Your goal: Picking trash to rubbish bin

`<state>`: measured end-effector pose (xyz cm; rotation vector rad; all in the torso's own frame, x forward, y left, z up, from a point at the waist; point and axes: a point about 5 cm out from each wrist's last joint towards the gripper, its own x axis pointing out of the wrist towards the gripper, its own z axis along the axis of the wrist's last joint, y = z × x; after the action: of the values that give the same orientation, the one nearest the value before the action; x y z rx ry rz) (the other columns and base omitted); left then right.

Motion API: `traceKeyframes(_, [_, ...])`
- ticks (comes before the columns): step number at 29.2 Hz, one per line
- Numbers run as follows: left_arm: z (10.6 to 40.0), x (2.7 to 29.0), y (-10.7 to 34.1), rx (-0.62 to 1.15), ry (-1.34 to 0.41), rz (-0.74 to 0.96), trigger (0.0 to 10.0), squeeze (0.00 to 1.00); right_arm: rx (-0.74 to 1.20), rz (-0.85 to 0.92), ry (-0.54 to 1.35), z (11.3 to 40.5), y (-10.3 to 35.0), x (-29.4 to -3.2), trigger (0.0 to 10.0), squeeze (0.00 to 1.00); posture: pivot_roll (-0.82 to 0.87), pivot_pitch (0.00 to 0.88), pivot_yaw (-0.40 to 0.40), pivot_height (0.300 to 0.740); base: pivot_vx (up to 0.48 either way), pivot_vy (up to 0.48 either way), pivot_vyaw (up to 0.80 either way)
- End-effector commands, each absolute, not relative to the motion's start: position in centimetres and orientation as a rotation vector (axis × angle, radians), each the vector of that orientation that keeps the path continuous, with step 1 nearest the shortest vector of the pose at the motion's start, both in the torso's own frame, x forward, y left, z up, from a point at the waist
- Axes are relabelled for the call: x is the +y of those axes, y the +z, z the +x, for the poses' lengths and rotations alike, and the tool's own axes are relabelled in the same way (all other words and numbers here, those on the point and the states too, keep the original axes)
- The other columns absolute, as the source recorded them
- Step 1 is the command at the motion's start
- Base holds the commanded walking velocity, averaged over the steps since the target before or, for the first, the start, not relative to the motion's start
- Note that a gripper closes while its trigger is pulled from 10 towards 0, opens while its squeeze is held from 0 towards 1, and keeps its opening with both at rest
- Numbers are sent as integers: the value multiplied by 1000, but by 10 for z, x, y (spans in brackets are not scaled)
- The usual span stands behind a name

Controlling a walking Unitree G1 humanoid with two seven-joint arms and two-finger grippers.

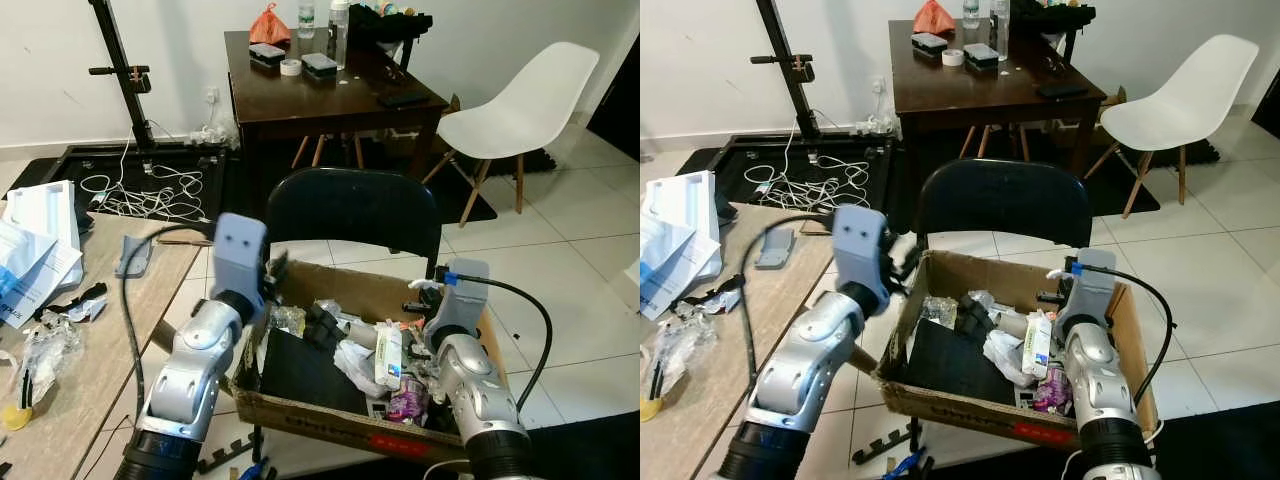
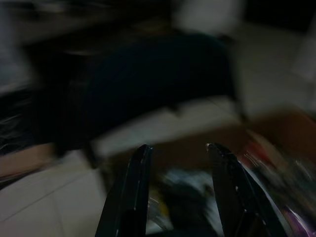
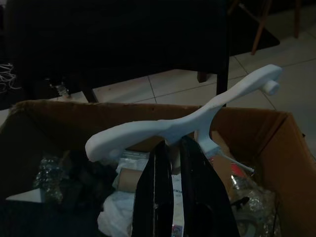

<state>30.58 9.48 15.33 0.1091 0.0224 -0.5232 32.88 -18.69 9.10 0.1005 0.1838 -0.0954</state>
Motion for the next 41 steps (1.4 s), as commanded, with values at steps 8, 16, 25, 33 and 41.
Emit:
traceKeyframes(8, [290, 66, 141, 32, -869, 315, 10000, 0, 243, 33, -52, 337, 79, -189, 10000, 0, 110, 115, 31, 740, 0, 0, 0])
traceKeyframes(16, [291, 54, 141, 23, -897, 335, 10000, 0, 298, 45, 62, 340, 75, -179, 10000, 1000, 110, 119, 26, 740, 0, 0, 0])
traceKeyframes(25, [307, 65, 150, -1, -759, 236, 10000, 0, 313, 20, 29, 347, 76, -180, 10000, 0, 105, 116, 37, 740, 0, 0, 0])
traceKeyframes(33, [332, 116, 158, 0, -227, 87, 10000, 0, -40, 78, 22, 348, 128, -167, 10000, 0, 97, 114, 32, 740, 0, 0, 0])
traceKeyframes(41, [321, 125, 158, -17, -217, 61, 10000, 0, -108, 86, 56, 341, 138, -155, 10000, 0, 116, 109, 26, 740, 0, 0, 0])
